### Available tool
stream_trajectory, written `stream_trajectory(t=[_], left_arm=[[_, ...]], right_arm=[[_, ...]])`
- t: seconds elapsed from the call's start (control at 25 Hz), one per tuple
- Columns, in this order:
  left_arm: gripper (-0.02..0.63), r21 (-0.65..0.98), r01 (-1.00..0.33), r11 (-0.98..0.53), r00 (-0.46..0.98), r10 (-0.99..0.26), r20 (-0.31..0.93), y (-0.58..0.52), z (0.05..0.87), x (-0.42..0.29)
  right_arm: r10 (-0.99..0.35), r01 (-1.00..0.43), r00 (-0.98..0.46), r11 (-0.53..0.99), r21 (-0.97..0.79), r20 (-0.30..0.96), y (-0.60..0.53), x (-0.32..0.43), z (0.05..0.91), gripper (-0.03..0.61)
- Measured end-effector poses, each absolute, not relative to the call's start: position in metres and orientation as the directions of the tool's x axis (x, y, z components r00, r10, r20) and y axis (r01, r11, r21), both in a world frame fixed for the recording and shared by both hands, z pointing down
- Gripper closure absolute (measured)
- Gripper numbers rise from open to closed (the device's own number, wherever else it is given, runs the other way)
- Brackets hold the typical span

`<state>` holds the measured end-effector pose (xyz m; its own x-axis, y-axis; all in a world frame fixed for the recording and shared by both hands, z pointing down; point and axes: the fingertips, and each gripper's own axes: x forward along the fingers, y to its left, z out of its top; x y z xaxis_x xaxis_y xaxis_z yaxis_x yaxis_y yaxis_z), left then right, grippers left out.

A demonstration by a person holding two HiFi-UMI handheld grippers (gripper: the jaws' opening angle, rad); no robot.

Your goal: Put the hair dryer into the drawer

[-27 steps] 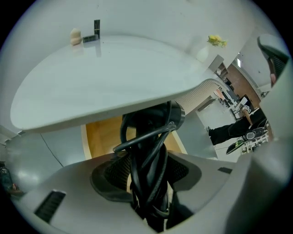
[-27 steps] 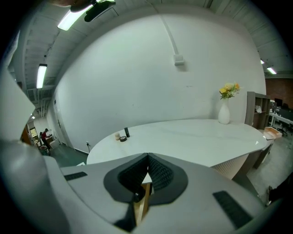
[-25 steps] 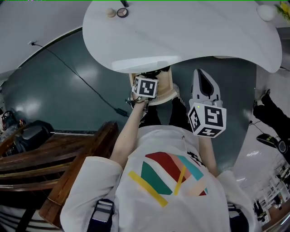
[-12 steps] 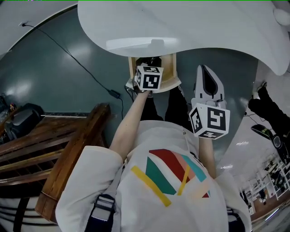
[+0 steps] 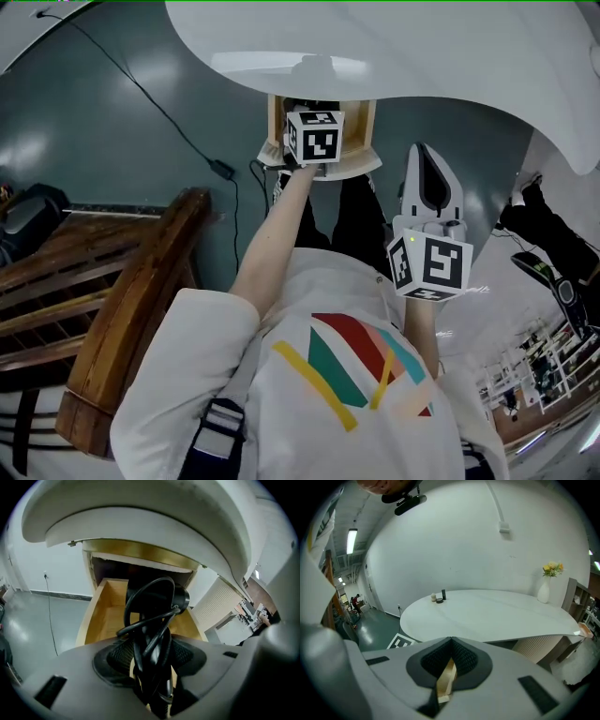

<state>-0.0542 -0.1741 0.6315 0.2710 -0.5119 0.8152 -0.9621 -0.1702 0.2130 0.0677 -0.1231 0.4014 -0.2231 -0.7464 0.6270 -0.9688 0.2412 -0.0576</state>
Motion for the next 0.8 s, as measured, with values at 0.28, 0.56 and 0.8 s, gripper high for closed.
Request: stream_trajectory(t=[0.28,0.56,0.8], left_arm=[[0.407,0.209,-0.966,-0.153,0.259,-0.532,0.806,-0.191,0.649,-0.057],[0.407,0.216,-0.963,-0.162,0.269,-0.531,0.803,-0.195,0.669,-0.056],[0.407,0.238,-0.955,-0.177,0.296,-0.5,0.814,-0.19,0.687,-0.045]], right_arm=[[-0.716,-0.951,-0.248,0.309,-0.021,0.653,-0.119,0.057,0.413,0.566],[-0.703,-0.944,-0.269,0.328,-0.036,0.659,-0.119,0.054,0.421,0.566],[-0.682,-0.951,-0.25,0.305,-0.043,0.687,-0.102,0.063,0.433,0.566]])
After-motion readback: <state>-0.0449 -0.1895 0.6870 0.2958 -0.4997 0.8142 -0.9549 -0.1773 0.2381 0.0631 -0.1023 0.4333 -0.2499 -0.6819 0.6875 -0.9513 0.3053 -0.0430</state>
